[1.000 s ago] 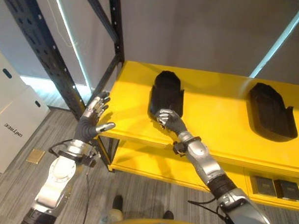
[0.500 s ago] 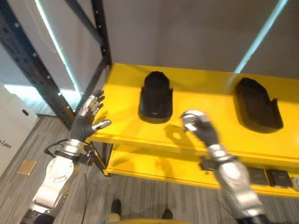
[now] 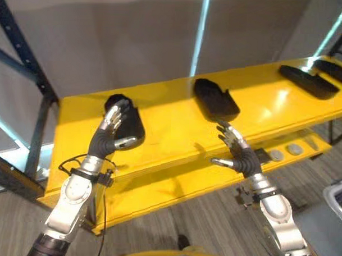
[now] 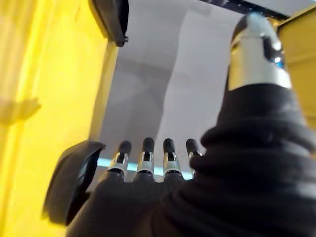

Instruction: Move parts from the plastic box to the shelf.

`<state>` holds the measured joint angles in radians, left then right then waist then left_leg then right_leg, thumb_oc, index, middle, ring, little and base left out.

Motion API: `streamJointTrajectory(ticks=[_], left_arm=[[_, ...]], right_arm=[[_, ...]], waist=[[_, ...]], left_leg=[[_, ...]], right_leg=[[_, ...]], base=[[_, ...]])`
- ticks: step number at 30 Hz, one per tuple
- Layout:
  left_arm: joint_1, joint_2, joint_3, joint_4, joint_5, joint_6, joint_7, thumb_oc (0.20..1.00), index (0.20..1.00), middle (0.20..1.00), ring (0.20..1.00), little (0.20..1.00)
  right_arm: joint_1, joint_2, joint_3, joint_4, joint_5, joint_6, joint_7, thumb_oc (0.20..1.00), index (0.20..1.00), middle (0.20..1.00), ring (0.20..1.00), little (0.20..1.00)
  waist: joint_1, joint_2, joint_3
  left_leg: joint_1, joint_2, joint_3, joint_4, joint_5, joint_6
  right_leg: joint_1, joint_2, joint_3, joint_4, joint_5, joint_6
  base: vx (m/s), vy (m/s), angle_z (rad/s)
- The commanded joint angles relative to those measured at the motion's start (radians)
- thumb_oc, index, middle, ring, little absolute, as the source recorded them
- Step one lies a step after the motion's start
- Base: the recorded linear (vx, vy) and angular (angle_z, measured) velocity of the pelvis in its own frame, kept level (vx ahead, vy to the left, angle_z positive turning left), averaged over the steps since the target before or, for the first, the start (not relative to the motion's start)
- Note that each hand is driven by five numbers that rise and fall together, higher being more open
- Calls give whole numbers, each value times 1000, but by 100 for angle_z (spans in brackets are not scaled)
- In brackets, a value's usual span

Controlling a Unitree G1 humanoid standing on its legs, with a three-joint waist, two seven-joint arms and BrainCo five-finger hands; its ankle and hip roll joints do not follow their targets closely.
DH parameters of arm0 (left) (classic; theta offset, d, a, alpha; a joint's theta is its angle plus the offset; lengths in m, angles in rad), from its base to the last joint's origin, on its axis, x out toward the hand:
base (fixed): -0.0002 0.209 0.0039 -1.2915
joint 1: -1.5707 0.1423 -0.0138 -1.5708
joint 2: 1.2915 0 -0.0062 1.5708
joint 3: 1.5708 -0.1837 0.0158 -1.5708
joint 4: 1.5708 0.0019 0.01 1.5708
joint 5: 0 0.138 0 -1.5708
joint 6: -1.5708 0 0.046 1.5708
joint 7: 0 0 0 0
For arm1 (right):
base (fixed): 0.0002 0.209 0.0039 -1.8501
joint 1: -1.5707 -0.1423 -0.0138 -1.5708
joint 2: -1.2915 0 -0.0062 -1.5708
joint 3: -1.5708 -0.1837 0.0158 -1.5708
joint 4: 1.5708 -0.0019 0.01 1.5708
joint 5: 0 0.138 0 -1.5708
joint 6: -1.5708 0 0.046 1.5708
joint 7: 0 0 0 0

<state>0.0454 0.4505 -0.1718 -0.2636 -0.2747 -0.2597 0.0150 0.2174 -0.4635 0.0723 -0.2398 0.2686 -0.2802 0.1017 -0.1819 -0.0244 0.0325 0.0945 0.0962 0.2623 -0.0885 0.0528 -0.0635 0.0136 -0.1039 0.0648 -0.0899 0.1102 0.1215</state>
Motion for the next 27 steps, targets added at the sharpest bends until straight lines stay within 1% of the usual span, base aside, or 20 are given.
streamJointTrajectory(ticks=[1, 2, 3, 4, 5, 6, 8, 9, 10, 11, 12, 14, 16, 17, 21, 22, 23, 25, 27], left_arm=[[-46, 31, 4, 16, 26, -52, 14, 1000, 1000, 1000, 1000, 1000], [-44, 33, 3, 17, 26, -51, 12, 1000, 1000, 1000, 1000, 1000], [-37, 34, 5, 19, 29, -51, 7, 1000, 1000, 1000, 1000, 1000], [-40, 46, 2, 36, 77, -63, 16, 1000, 1000, 1000, 1000, 1000], [-39, 71, -17, 39, 120, -73, -5, 1000, 1000, 1000, 1000, 1000], [-40, 72, -19, 41, 120, -75, -4, 1000, 1000, 1000, 1000, 1000], [-42, 88, -43, 45, 108, -76, -37, 1000, 1000, 1000, 1000, 1000], [-42, 88, -43, 45, 108, -76, -37, 1000, 1000, 1000, 1000, 1000], [-47, 91, -60, 60, 79, -74, -57, 1000, 1000, 1000, 1000, 1000], [-61, 98, -96, 85, 24, -64, -107, 1000, 1000, 1000, 1000, 1000], [-70, 111, -116, 98, 9, -58, -131, 1000, 1000, 1000, 1000, 1000], [-95, 164, -161, 109, 21, -52, -189, 1000, 1000, 1000, 1000, 1000], [-106, 223, -196, 133, 51, -48, -221, 1000, 1000, 1000, 1000, 1000], [-97, 233, -206, 166, 58, -39, -235, 1000, 1000, 1000, 1000, 1000], [-74, 236, -241, 319, 180, -45, -216, 1000, 1000, 1000, 1000, 1000], [-51, 220, -248, 413, 226, -39, -203, 1000, 1000, 1000, 1000, 1000], [-52, 218, -249, 417, 228, -42, -201, 1000, 1000, 1000, 1000, 1000], [-37, 198, -275, 526, 315, -41, -195, 1000, 1000, 1000, 1000, 1000], [-7, 143, -274, 661, 328, -27, -186, 1000, 1000, 1000, 1000, 1000]], right_arm=[[-63, 8, -34, 44, -17, -35, -18, 1000, 1000, 1000, 1000, 1000], [-54, 5, -39, 57, -35, -34, -25, 1000, 1000, 1000, 1000, 1000], [-35, -1, -49, 91, -90, -32, -47, 1000, 1000, 1000, 1000, 1000], [-5, -21, -65, 158, -198, -43, -94, 1000, 1000, 1000, 1000, 1000], [25, -14, -91, 258, -221, -42, -135, 1000, 1000, 1000, 1000, 1000], [24, -13, -90, 263, -222, -46, -137, 1000, 1000, 1000, 1000, 1000], [41, 18, -108, 376, -193, -38, -159, 1000, 1000, 1000, 1000, 1000], [41, 18, -108, 376, -193, -38, -159, 1000, 1000, 1000, 1000, 1000], [41, 35, -111, 449, -176, -32, -169, 1000, 1000, 1000, 1000, 1000], [24, 68, -106, 611, -127, -23, -179, 1000, 1000, 1000, 1000, 1000], [14, 76, -100, 691, -115, -13, -186, 1000, 1000, 1000, 1000, 1000], [-14, 81, -78, 829, -106, 3, -186, 1000, 1000, 1000, 1000, 1000], [-43, 89, -48, 928, -102, 15, -176, 1000, 1000, 1000, 1000, 1000], [-60, 93, -28, 995, -99, 29, -169, 1000, 1000, 1000, 1000, 1000], [-125, 114, 38, 1190, -103, 58, -146, 1000, 1000, 1000, 1000, 1000], [-138, 127, 49, 1265, -100, 72, -137, 1000, 1000, 1000, 1000, 1000], [-140, 127, 50, 1268, -99, 70, -136, 1000, 1000, 1000, 1000, 1000], [-158, 138, 66, 1345, -117, 84, -130, 1000, 1000, 1000, 1000, 1000], [-165, 147, 78, 1406, -138, 97, -129, 1000, 1000, 1000, 1000, 1000]], waist=[[32, -3, 20], [31, -4, 20], [30, -5, 20], [31, -8, 20], [30, -9, 23], [30, -10, 23], [26, -10, 23], [26, -10, 23], [22, -9, 24], [21, -6, 24], [21, -4, 24], [23, 1, 27], [25, 3, 33], [29, 5, 34], [43, 10, 44], [51, 13, 47], [51, 13, 48], [57, 16, 48], [62, 20, 49]], left_leg=[[78, -4, -38, 1, -173, 46], [78, -4, -41, 1, -173, 46], [78, -3, -45, 1, -172, 46], [75, -3, -54, 1, -171, 44], [72, 0, -60, 1, -168, 41], [72, 0, -62, 1, -168, 41], [69, 2, -69, 1, -165, 38], [69, 2, -69, 1, -165, 38], [68, 3, -72, 1, -163, 36], [67, 3, -76, 1, -162, 33], [66, 3, -79, 1, -161, 32], [67, 4, -85, 1, -161, 30], [70, 5, -87, 1, -160, 26], [70, 6, -87, 1, -160, 24], [72, 9, -90, 1, -155, 20], [71, 9, -93, 1, -150, 20], [71, 9, -94, 1, -150, 20], [71, 9, -99, 1, -148, 19], [71, 7, -101, 1, -146, 18]], right_leg=[[33, -13, -43, 26, -132, 24], [34, -13, -44, 27, -132, 24], [37, -14, -47, 26, -133, 24], [42, -14, -56, 26, -137, 25], [45, -14, -66, 29, -140, 26], [46, -14, -68, 29, -141, 26], [49, -15, -76, 32, -144, 27], [49, -15, -76, 32, -144, 27], [49, -16, -82, 35, -146, 28], [54, -18, -90, 37, -148, 27], [57, -18, -95, 38, -149, 27], [62, -17, -101, 40, -152, 26], [66, -17, -108, 43, -155, 25], [68, -16, -110, 44, -155, 25], [70, -13, -116, 43, -158, 20], [72, -12, -119, 43, -159, 17], [73, -12, -119, 43, -160, 17], [77, -12, -124, 41, -162, 16], [78, -13, -128, 43, -163, 14]], base=[[-12, 3, -4], [0, 0, 0], [-26, -14, 5], [-30, -35, 14], [-23, -33, 23], [-12, -23, 26], [2, -8, 25], [8, -8, 26], [7, -12, 17], [14, -16, 16], [16, -17, 15], [13, -15, 13], [12, -15, 7], [5, -14, 4], [-3, -15, 6], [-2, -9, 4], [-1, -6, 6], [2, 1, 9], [-7, 10, 7]])
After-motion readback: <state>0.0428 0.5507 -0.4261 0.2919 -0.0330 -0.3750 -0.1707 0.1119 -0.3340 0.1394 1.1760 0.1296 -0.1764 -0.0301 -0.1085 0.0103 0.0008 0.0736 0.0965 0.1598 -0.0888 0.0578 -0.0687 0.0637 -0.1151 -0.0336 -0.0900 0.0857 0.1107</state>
